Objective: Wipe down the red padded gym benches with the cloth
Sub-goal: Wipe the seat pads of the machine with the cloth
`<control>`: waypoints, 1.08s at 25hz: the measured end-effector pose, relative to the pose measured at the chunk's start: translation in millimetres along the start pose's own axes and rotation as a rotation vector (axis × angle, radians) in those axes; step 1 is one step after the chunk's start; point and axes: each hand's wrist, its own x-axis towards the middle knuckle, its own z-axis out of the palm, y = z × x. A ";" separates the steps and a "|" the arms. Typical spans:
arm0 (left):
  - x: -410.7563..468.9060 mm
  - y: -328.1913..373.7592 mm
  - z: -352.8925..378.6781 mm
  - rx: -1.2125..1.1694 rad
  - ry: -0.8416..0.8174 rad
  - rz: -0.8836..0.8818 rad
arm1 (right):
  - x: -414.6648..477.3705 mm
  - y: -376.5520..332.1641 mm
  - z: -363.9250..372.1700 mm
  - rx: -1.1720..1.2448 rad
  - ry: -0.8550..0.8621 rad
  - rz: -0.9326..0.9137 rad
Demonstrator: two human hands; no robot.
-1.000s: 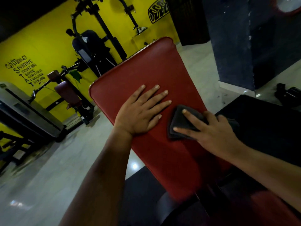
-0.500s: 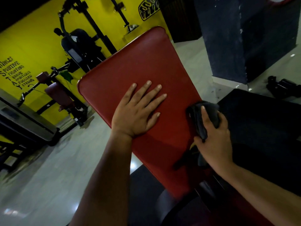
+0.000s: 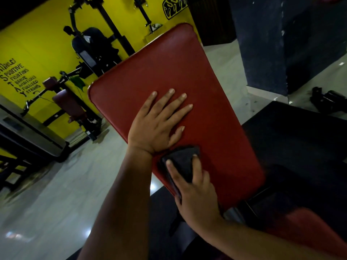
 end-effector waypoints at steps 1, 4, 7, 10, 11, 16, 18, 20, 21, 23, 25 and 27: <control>0.4 0.1 -0.2 0.002 -0.001 -0.001 | -2.6 3.7 4.5 -0.057 -0.001 -0.089; 0.1 -0.6 -0.1 0.008 -0.003 -0.006 | -12.2 19.0 15.7 -0.265 -0.004 -0.409; -1.6 -0.7 0.1 0.025 -0.015 0.013 | -17.7 33.1 15.0 -0.375 -0.035 -0.582; -0.6 -1.6 -1.1 0.024 -0.020 0.006 | -10.3 51.0 8.9 -0.471 0.003 -0.699; -0.7 -1.1 -2.1 0.005 -0.023 0.002 | -5.6 57.8 5.8 -0.494 0.018 -0.734; -0.6 0.5 -2.7 -0.007 -0.063 0.001 | 27.7 99.6 -27.9 -0.552 0.160 -0.761; -2.2 3.4 -2.6 0.013 -0.064 -0.017 | 39.8 124.8 -44.9 -0.565 0.188 -0.739; -4.0 7.5 -3.3 0.005 -0.046 -0.045 | 47.2 148.1 -61.9 -0.581 0.188 -0.659; -5.2 10.1 -2.7 0.001 -0.036 -0.064 | 48.7 156.4 -68.4 -0.578 0.159 -0.576; -9.0 18.5 -0.2 0.006 -0.020 -0.109 | 46.3 163.6 -76.2 -0.527 0.050 -0.369; -14.8 30.2 3.3 0.028 -0.022 -0.093 | 39.9 161.9 -78.2 -0.418 -0.010 -0.200; -19.1 36.2 6.8 0.031 -0.058 -0.029 | 30.1 157.6 -70.4 -0.224 -0.028 -0.013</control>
